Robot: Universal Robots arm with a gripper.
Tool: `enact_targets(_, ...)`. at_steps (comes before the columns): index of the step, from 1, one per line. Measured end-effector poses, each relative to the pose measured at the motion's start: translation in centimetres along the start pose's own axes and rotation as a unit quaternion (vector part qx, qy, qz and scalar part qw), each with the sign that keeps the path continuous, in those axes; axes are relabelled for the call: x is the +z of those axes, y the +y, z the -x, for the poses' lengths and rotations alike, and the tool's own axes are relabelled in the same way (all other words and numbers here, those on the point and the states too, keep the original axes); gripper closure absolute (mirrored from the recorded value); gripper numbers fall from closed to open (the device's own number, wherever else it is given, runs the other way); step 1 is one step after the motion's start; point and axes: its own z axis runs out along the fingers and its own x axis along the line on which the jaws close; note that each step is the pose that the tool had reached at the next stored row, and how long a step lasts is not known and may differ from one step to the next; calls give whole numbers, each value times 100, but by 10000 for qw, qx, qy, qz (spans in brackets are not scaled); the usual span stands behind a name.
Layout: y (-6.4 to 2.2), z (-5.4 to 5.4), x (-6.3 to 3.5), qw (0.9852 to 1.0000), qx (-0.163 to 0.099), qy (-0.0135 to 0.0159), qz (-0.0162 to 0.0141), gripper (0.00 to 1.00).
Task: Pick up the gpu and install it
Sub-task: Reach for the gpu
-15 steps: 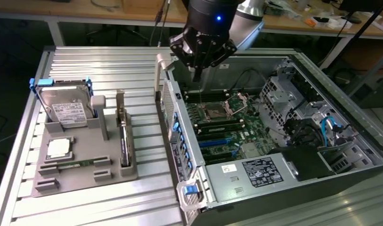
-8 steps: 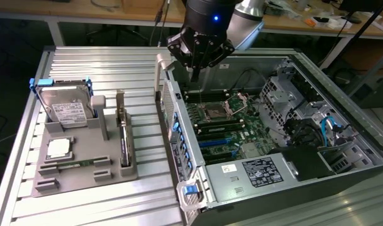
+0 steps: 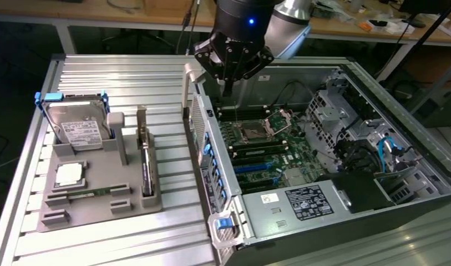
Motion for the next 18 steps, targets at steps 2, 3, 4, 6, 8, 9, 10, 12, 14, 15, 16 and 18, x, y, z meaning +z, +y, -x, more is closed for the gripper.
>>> enact_targets(2, -1, -11, 1, 10000, 0, 1, 0, 89)
enact_targets(3, -1, -18, 1, 10000, 0, 1, 0, 89)
enact_targets(4, -2, -23, 1, 10000, 0, 2, 0, 89)
enact_targets(6, -3, -34, 1, 10000, 0, 2, 0, 89)
enact_targets(8, -3, -43, 2, 10000, 0, 3, 0, 89)
enact_targets(9, -4, -48, 2, 10000, 0, 3, 0, 89)
enact_targets(10, -4, -53, 3, 10000, 0, 3, 0, 89)
enact_targets(12, -5, -64, 3, 10000, 0, 4, 0, 89)
enact_targets(14, -6, -74, 4, 10000, 0, 4, 0, 89)
enact_targets(15, -6, -78, 4, 10000, 0, 5, 0, 89)
enact_targets(16, -7, -83, 4, 10000, 0, 5, -1, 89)
enact_targets(18, -7, -92, 5, 10000, 0, 6, 0, 89)
